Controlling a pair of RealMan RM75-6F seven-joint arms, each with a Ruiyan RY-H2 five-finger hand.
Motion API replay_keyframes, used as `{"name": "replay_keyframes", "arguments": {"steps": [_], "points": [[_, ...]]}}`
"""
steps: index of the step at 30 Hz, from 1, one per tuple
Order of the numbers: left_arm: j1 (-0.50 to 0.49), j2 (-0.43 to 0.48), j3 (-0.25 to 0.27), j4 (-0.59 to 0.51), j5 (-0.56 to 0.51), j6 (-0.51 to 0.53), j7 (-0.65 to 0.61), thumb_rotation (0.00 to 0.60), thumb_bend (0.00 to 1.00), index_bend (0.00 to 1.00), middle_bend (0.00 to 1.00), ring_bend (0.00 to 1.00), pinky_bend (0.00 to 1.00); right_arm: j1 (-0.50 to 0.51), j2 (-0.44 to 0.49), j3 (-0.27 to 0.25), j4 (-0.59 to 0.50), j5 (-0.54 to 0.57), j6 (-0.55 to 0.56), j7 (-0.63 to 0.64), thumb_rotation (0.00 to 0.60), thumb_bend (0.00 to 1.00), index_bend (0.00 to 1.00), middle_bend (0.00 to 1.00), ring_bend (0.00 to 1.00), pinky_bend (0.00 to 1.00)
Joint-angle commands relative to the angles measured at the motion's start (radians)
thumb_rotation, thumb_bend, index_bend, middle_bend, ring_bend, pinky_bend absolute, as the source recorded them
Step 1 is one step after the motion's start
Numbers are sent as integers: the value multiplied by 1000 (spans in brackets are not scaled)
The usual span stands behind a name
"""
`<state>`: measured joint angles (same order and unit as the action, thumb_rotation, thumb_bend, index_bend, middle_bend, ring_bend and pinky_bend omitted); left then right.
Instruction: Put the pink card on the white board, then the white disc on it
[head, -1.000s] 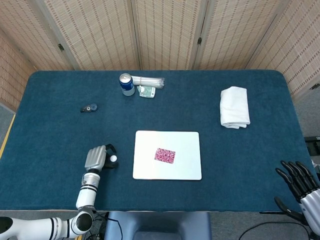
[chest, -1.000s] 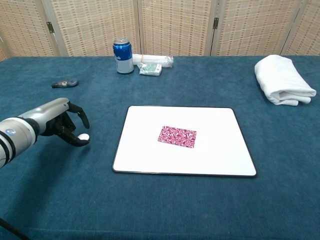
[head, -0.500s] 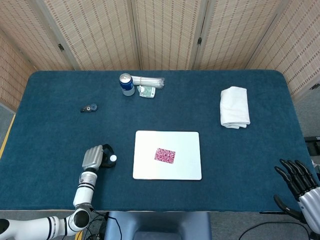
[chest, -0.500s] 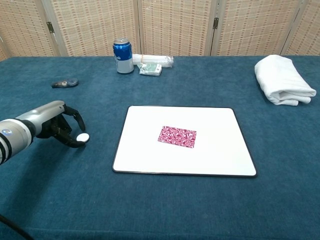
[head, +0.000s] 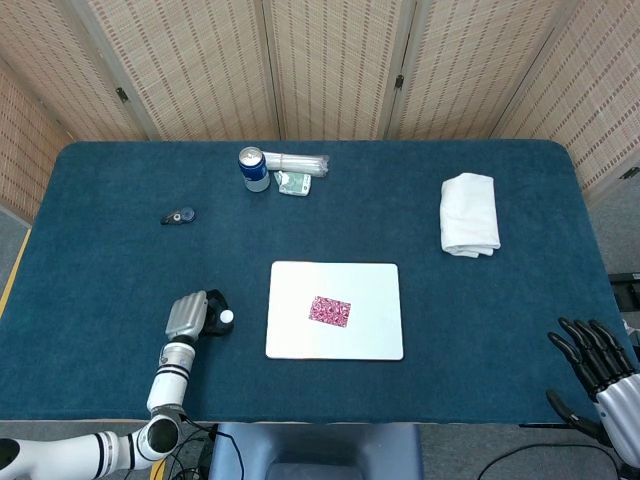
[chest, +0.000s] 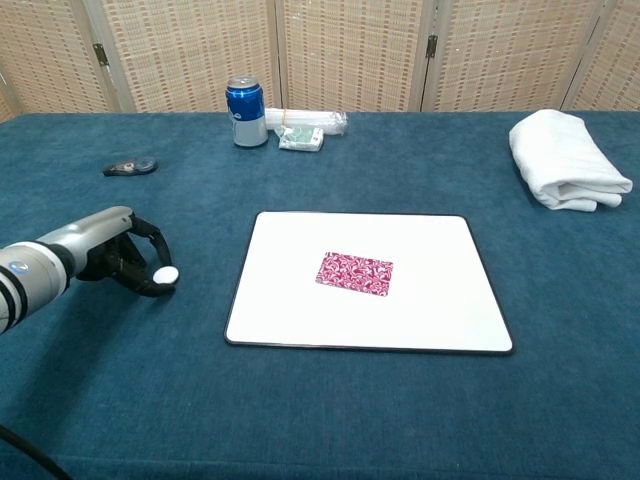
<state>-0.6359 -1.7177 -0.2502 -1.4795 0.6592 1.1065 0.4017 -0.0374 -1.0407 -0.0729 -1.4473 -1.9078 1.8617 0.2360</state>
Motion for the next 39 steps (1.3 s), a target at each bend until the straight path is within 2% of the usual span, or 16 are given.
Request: {"name": "replay_keyframes", "arguments": {"steps": [1, 13, 20, 25, 29, 39], "points": [[-1, 2, -1, 2, -2, -5, 2, 600, 308, 534, 1000, 1000, 1000, 0, 0, 1, -1, 1, 0, 0, 600, 255, 0, 0, 0, 0], [10, 18, -18, -30, -3, -18, -27, 600, 332, 589, 1000, 1000, 1000, 3, 2, 2, -6, 6, -8, -3, 600, 255, 0, 0, 0, 0], [-3, 45, -47, -116, -29, -1, -5, 600, 333, 595, 1000, 1000, 1000, 3, 4, 2, -4, 4, -3, 5, 600, 256, 0, 0, 0, 0], [-57, 46, -88, -197, -81, 16, 61, 600, 333, 591, 1000, 1000, 1000, 0, 5, 4, 0, 4, 11, 16, 600, 255, 0, 0, 0, 0], [-127, 8, -112, -224, -130, 42, 146, 600, 333, 585, 1000, 1000, 1000, -13, 0, 14, 11, 16, 47, 32, 600, 255, 0, 0, 0, 0], [-312, -165, -155, -105, -212, 77, 303, 600, 333, 581, 1000, 1000, 1000, -42, 3, 33, 66, 63, 122, 156, 600, 255, 0, 0, 0, 0]]}}
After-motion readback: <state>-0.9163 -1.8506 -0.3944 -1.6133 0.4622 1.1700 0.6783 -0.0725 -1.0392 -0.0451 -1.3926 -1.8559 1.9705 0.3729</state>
